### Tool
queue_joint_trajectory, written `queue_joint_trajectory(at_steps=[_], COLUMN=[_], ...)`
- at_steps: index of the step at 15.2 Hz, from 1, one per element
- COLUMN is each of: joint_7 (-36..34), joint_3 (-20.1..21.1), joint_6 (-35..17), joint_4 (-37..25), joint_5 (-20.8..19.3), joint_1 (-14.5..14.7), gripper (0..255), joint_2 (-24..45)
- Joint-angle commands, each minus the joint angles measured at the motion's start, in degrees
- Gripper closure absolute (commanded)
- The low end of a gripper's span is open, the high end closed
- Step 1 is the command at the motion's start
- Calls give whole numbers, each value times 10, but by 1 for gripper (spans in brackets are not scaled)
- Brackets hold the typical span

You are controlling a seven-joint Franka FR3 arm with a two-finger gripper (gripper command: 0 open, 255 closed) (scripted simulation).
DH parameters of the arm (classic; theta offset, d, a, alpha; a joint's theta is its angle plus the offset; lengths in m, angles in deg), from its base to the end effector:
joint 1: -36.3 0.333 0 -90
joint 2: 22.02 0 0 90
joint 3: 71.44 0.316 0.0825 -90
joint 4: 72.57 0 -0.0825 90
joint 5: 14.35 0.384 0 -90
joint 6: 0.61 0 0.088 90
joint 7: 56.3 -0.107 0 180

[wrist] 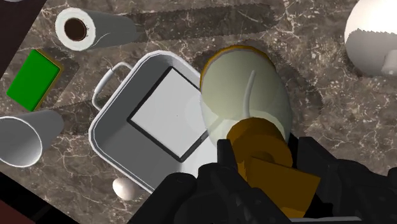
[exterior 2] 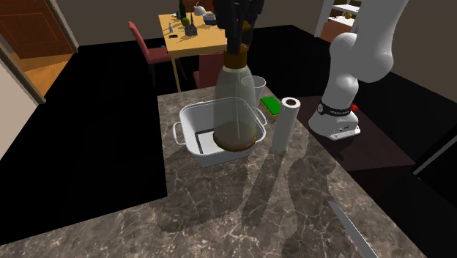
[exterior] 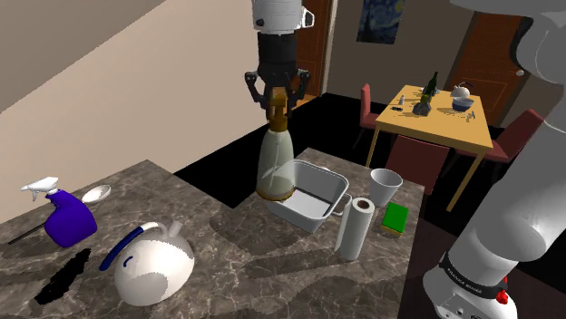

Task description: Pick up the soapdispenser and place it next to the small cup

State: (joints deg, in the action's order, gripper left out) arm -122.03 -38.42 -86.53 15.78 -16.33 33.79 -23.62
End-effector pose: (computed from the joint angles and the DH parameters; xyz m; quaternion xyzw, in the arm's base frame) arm 0.4650 0.2749 0.6447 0.9524 -0.3036 0.0122 0.0237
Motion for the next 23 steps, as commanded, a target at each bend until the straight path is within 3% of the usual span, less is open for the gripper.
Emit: queue_joint_trajectory(at_steps=[1, 10, 23], joint_7=[40, 186, 376], joint_3=[-21, -121, -263], joint_6=[-1, 19, 62], joint_4=[36, 128, 160], joint_5=[22, 55, 21], joint_1=[-18, -59, -108], gripper=[255, 255, 255], joint_2=[-43, -166, -240])
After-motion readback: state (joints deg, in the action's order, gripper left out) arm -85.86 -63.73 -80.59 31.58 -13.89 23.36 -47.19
